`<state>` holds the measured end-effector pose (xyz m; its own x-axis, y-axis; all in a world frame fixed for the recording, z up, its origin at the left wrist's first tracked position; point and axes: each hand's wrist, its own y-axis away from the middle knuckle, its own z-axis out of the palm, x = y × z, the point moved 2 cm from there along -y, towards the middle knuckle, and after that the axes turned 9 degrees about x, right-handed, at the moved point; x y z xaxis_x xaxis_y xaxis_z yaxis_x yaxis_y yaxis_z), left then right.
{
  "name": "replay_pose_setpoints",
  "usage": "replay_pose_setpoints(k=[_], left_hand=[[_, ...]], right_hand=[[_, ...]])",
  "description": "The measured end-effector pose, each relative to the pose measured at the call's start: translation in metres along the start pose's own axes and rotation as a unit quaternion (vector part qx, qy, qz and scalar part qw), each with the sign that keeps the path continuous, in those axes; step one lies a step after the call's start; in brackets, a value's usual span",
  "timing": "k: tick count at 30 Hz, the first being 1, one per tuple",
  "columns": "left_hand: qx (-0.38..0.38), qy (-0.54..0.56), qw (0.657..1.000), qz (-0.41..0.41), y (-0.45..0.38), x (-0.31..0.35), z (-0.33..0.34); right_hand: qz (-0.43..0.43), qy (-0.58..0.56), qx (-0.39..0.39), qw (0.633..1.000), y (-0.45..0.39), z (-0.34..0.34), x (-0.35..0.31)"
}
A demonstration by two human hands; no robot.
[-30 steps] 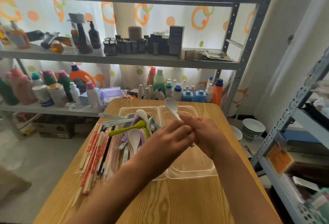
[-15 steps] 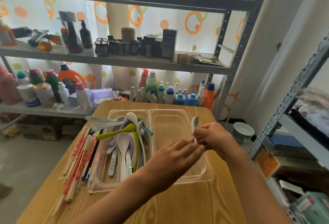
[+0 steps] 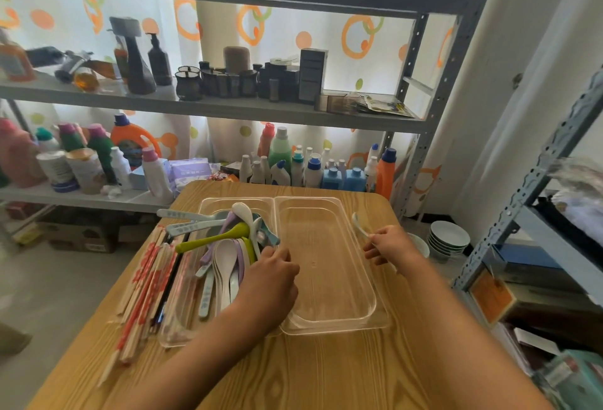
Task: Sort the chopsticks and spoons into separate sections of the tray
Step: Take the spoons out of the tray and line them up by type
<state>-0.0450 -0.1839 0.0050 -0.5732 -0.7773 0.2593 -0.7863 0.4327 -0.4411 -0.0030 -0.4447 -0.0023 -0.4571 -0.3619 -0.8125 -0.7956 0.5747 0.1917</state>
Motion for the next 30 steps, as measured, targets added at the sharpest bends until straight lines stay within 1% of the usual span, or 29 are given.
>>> replay_pose_setpoints(k=[3, 7, 11, 14, 19, 24, 27, 30], left_hand=[[-0.002, 0.021, 1.0, 0.0, 0.003, -0.001, 0.002], [-0.017, 0.026, 1.0, 0.006, 0.008, -0.004, 0.001], [-0.022, 0.024, 0.999, 0.011, 0.01, -0.007, 0.0], [-0.022, 0.024, 0.999, 0.014, 0.01, -0.006, -0.001], [-0.008, 0.036, 0.999, 0.022, 0.009, -0.005, -0.005], [0.017, 0.074, 0.997, 0.004, 0.007, -0.009, -0.014], [0.033, 0.086, 0.996, -0.019, 0.005, -0.016, -0.024], [0.048, 0.092, 0.992, -0.072, 0.001, -0.03, -0.034]], right_hand=[[0.008, 0.012, -0.003, 1.0, -0.003, 0.008, 0.004], [0.008, 0.017, 0.016, 1.0, -0.003, 0.013, 0.006], [-0.002, 0.054, 0.003, 0.999, -0.002, 0.021, 0.009], [0.002, 0.041, 0.011, 0.999, 0.0, 0.023, 0.012], [-0.004, 0.046, 0.023, 0.999, 0.0, 0.024, 0.014], [0.009, 0.036, 0.019, 0.999, 0.0, 0.018, 0.016], [0.001, 0.017, 0.067, 0.998, 0.004, 0.01, 0.012], [-0.061, -0.015, 0.148, 0.987, 0.014, 0.004, -0.004]])
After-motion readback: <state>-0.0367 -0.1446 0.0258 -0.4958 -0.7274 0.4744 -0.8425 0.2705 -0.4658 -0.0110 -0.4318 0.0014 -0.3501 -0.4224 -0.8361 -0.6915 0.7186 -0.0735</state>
